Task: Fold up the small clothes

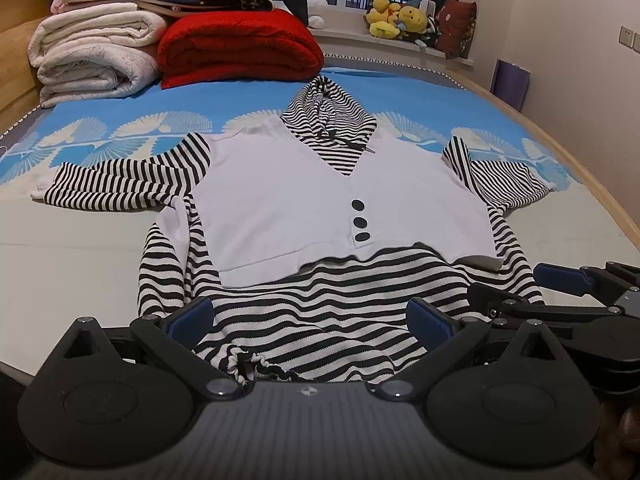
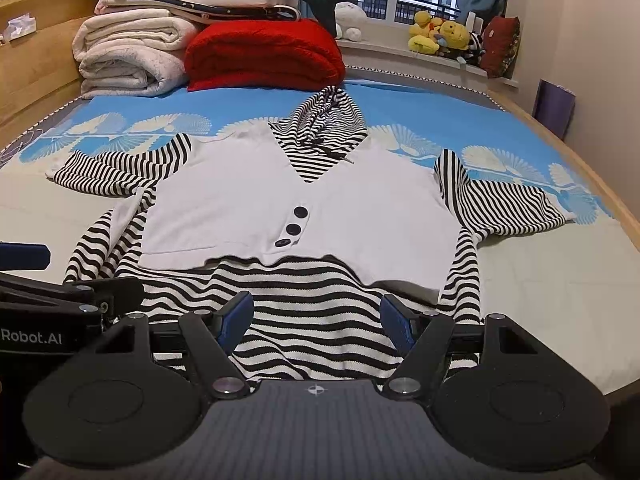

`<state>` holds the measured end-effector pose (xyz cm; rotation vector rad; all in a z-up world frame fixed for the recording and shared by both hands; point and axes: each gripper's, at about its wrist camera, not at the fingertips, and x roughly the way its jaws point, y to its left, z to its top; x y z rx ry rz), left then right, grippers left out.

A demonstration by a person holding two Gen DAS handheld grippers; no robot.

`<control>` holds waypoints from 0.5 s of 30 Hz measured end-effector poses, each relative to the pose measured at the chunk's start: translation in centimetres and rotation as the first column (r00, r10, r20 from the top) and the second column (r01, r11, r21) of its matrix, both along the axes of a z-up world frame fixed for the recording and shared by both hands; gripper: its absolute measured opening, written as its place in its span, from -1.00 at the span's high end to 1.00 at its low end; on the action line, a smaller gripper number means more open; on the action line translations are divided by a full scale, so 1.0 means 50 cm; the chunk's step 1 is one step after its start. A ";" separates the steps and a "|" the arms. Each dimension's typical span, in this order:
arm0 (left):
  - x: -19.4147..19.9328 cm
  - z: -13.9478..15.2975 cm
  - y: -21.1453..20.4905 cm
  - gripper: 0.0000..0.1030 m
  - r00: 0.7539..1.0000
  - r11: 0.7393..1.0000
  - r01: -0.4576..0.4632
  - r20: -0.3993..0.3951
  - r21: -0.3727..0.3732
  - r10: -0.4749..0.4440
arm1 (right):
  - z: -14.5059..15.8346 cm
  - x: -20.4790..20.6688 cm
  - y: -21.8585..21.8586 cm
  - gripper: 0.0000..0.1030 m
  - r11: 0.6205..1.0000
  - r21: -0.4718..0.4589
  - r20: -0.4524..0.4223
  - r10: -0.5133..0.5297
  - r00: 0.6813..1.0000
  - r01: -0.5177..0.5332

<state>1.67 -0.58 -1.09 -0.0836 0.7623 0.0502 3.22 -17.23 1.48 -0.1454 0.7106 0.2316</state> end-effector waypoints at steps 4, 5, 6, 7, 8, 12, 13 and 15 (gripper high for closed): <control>-0.003 0.016 -0.002 -0.99 0.999 1.000 0.012 0.035 0.021 -0.013 | 0.005 0.001 -0.001 -0.38 1.000 0.004 0.020 -0.003 1.000 0.003; -0.003 0.024 -0.001 -0.99 0.998 0.999 0.019 0.051 0.025 -0.021 | 0.007 -0.001 -0.001 -0.38 1.000 0.006 0.023 -0.002 1.000 0.002; -0.001 0.035 0.000 -0.99 0.997 0.999 0.027 0.067 0.030 -0.029 | 0.008 -0.003 -0.001 -0.38 1.000 0.004 0.031 -0.001 1.000 0.000; 0.003 0.047 0.003 -0.99 0.996 0.999 0.036 0.082 0.036 -0.038 | 0.010 -0.005 -0.001 -0.38 1.000 0.003 0.041 0.000 0.999 0.000; 0.011 0.062 0.006 -0.99 0.993 0.998 0.042 0.104 0.050 -0.047 | 0.013 -0.006 -0.002 -0.38 1.000 0.008 0.058 -0.001 0.998 0.000; 0.061 0.117 0.032 -0.99 0.975 0.988 0.030 0.214 0.149 -0.062 | 0.019 -0.001 -0.006 -0.38 0.999 0.032 0.092 -0.007 0.996 0.005; 0.082 0.126 0.044 -0.99 0.970 0.985 0.022 0.234 0.169 -0.062 | 0.018 0.001 -0.007 -0.38 0.999 0.028 0.086 -0.018 0.996 0.015; 0.129 0.136 0.075 -0.97 0.964 0.981 -0.005 0.262 0.195 -0.047 | 0.015 0.010 -0.010 -0.39 0.999 0.024 0.060 -0.038 0.997 0.037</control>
